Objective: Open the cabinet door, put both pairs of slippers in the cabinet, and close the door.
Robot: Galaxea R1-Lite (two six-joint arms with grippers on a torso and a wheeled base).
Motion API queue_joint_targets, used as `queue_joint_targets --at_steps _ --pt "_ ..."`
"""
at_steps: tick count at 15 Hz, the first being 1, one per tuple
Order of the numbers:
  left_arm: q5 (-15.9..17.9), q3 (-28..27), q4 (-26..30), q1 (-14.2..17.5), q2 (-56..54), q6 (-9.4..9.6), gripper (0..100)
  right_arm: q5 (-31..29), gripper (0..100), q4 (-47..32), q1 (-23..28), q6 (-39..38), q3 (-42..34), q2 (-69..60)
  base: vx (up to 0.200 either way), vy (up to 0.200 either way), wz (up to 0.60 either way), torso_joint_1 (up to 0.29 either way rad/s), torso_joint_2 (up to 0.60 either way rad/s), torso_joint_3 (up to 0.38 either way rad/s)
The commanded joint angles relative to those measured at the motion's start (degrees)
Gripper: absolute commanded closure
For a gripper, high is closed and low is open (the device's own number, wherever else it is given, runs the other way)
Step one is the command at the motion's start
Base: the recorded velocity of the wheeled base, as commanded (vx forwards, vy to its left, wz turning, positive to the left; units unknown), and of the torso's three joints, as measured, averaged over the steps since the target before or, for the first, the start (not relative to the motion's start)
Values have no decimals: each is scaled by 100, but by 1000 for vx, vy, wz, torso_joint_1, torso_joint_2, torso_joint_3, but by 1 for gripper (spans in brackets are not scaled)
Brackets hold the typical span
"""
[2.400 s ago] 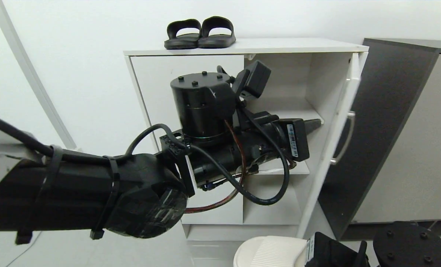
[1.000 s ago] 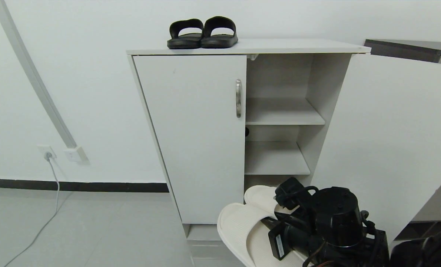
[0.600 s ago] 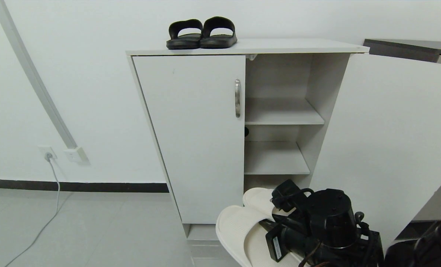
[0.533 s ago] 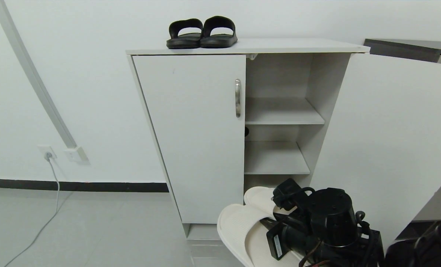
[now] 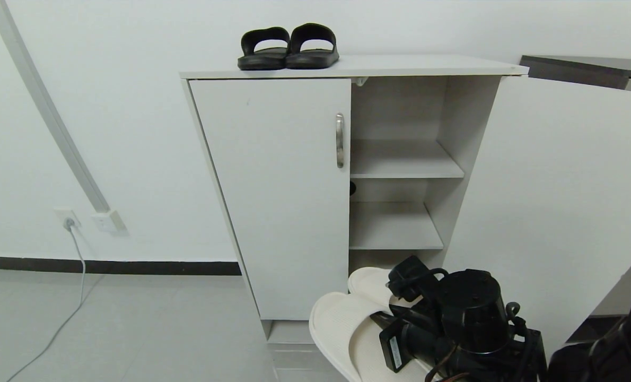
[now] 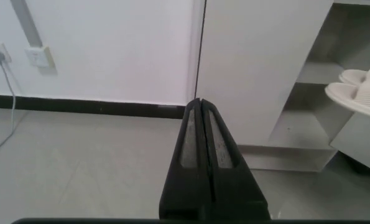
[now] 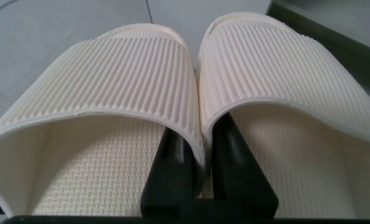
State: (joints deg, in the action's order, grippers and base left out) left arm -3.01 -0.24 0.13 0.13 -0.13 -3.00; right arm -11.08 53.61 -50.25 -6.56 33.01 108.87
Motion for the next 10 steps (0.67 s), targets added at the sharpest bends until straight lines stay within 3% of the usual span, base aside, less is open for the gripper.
queue_joint_targets --at_steps 1,2,3,4,5,6,7,8,10 --pt "-7 16 4 4 13 -43 100 -114 100 35 -11 5 127 125 0 0 0 0 0 0" --pt "-24 16 13 4 22 -43 100 -184 100 141 -29 23 197 160 0 0 0 0 0 0" --pt "-358 7 13 4 13 -25 100 -298 100 343 -64 23 267 292 0 0 0 0 0 0" --pt "-464 16 4 4 13 -157 100 -386 100 422 -64 23 267 363 0 0 0 0 0 0" --pt "-402 16 -22 4 13 -351 100 -430 100 439 -64 23 285 433 0 0 0 0 0 0" --pt "-77 16 -31 4 22 -359 100 -439 100 448 -64 23 302 494 0 0 0 0 0 0" --pt "29 16 -31 4 22 -333 100 -439 100 448 -73 23 337 521 0 0 0 0 0 0" --pt "29 16 -22 4 22 -236 100 -439 100 448 -90 23 434 582 0 0 0 0 0 0" --pt "37 24 -22 4 13 -219 100 -764 100 439 -90 5 724 793 0 0 0 0 0 0"
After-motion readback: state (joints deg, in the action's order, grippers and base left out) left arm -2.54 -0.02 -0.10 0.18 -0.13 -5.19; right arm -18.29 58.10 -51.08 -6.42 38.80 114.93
